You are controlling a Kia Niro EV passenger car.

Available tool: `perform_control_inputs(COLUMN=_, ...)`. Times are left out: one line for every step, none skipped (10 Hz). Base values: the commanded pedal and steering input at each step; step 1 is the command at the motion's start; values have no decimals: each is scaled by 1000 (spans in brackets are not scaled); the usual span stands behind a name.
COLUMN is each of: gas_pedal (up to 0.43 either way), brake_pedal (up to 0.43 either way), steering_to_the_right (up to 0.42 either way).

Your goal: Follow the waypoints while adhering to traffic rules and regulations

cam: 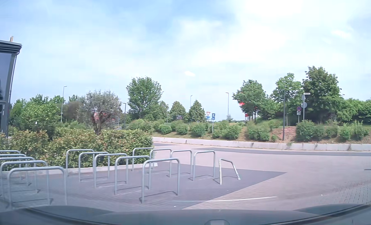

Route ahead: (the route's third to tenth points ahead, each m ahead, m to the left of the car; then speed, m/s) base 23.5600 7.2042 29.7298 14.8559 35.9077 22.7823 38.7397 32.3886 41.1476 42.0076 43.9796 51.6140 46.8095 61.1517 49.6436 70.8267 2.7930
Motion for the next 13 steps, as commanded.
perform_control_inputs(gas_pedal=79, brake_pedal=0, steering_to_the_right=590)
perform_control_inputs(gas_pedal=79, brake_pedal=0, steering_to_the_right=584)
perform_control_inputs(gas_pedal=47, brake_pedal=0, steering_to_the_right=580)
perform_control_inputs(gas_pedal=39, brake_pedal=0, steering_to_the_right=578)
perform_control_inputs(gas_pedal=39, brake_pedal=0, steering_to_the_right=573)
perform_control_inputs(gas_pedal=8, brake_pedal=0, steering_to_the_right=565)
perform_control_inputs(gas_pedal=0, brake_pedal=0, steering_to_the_right=555)
perform_control_inputs(gas_pedal=0, brake_pedal=0, steering_to_the_right=542)
perform_control_inputs(gas_pedal=0, brake_pedal=0, steering_to_the_right=529)
perform_control_inputs(gas_pedal=0, brake_pedal=0, steering_to_the_right=516)
perform_control_inputs(gas_pedal=0, brake_pedal=0, steering_to_the_right=493)
perform_control_inputs(gas_pedal=0, brake_pedal=0, steering_to_the_right=462)
perform_control_inputs(gas_pedal=0, brake_pedal=0, steering_to_the_right=436)
